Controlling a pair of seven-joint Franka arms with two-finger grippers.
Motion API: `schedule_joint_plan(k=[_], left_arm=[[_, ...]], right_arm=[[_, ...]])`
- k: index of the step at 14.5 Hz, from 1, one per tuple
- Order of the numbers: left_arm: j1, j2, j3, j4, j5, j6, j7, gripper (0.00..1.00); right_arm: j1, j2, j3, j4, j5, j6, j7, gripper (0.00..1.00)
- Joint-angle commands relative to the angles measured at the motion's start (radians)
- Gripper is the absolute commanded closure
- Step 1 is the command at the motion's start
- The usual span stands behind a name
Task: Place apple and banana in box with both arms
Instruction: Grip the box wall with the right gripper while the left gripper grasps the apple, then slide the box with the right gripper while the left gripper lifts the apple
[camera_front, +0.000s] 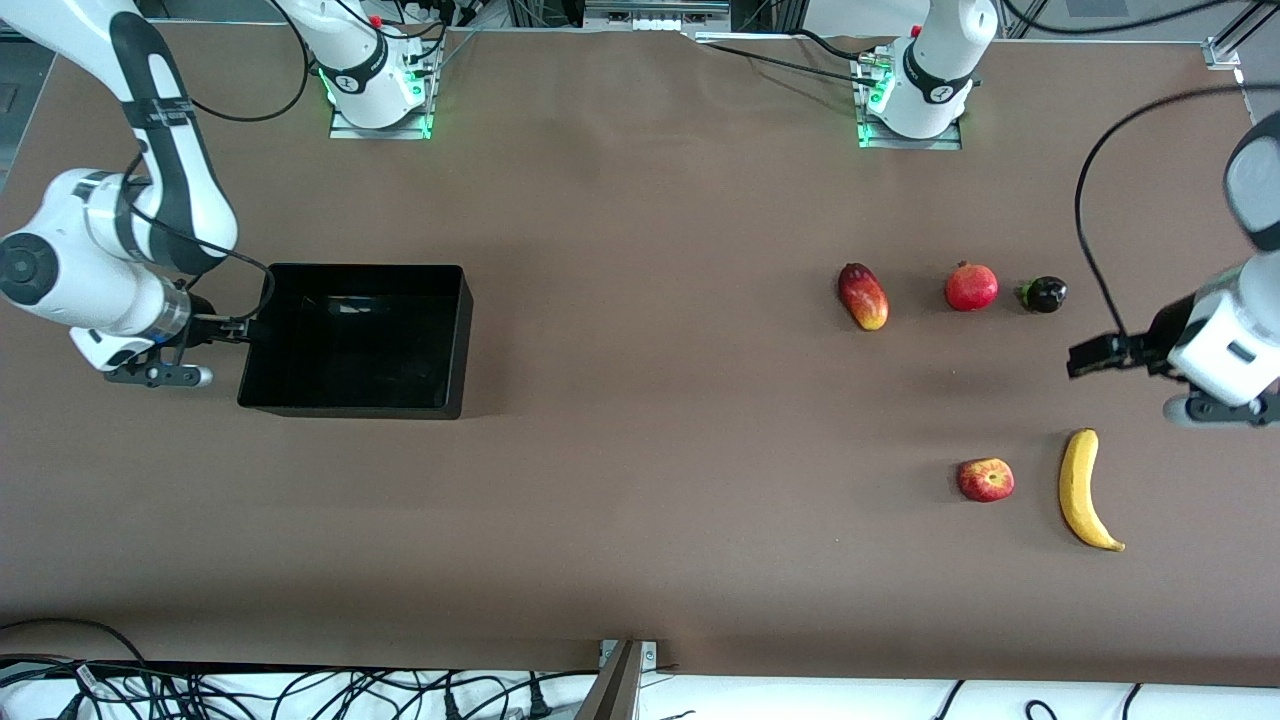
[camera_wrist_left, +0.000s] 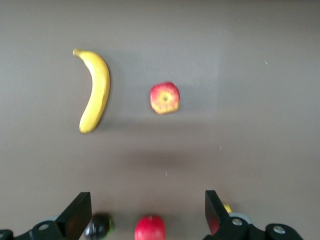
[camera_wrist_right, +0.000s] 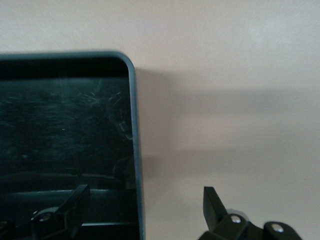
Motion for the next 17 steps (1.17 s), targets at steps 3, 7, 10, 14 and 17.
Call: schedule_joint_plan(k=[3,7,10,14,17], left_arm=[[0.017,0.104,-0.012,0.011,-0.021,0.152,0.041,0.00],[0.020,0.230,-0.027,0.017,-0.042,0.307,0.030,0.00],[0.016,0.323,-0.033,0.017,-0.087,0.436,0.021,0.00],[0.011,0.397,-0.035,0.017,-0.087,0.536,0.019,0.00],[0.008,0.432,-0.035,0.017,-0.084,0.559,0.018,0.00]], right_arm=[[-0.018,-0.018,0.008,-0.113,0.004,0.113,-0.019,0.09],[-0.029,-0.029,0.008,-0.154,0.004,0.116,-0.021,0.78],[-0.035,-0.029,0.008,-0.159,0.014,0.116,-0.021,1.00],[-0.032,-0.061,0.072,-0.122,0.020,0.102,-0.097,1.00],[-0.026,-0.060,0.169,0.002,0.028,-0.014,-0.127,1.00]])
